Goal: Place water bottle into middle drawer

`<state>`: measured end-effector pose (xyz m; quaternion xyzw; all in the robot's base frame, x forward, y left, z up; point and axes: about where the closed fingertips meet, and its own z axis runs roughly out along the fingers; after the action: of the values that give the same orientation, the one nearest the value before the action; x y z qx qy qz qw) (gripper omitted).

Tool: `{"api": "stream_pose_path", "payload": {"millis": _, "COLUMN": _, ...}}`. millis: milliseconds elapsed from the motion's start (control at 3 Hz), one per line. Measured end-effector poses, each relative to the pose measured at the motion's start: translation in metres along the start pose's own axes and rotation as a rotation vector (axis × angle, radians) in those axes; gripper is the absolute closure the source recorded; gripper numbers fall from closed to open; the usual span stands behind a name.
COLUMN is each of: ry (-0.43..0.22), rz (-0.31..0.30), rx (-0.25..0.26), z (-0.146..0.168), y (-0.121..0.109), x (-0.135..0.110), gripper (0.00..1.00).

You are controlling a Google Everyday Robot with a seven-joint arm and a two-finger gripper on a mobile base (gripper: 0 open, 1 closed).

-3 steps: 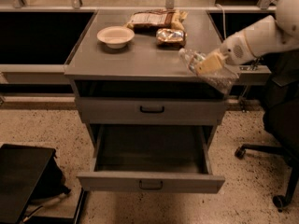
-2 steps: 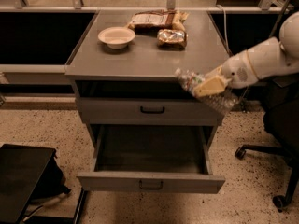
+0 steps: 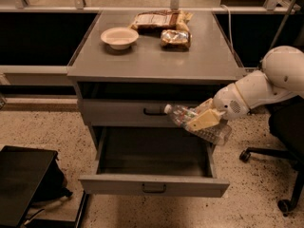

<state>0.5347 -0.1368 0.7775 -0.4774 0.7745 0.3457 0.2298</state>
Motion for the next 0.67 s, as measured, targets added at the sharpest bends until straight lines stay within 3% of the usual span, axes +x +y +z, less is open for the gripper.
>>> {"api": "stream_pose_path", "payload": {"millis": 333, "ry": -0.011, "rz": 0.002, "rx": -0.003, "z": 0.013, "y": 0.001, "x": 0.005, "gripper": 1.00}}
{"api": "stream_pose_path", "payload": {"millis": 667, "ry": -0.042, "rz": -0.047, "rx": 0.025, "z": 0.038, "y": 0.015, "x": 0.015, "gripper": 1.00}}
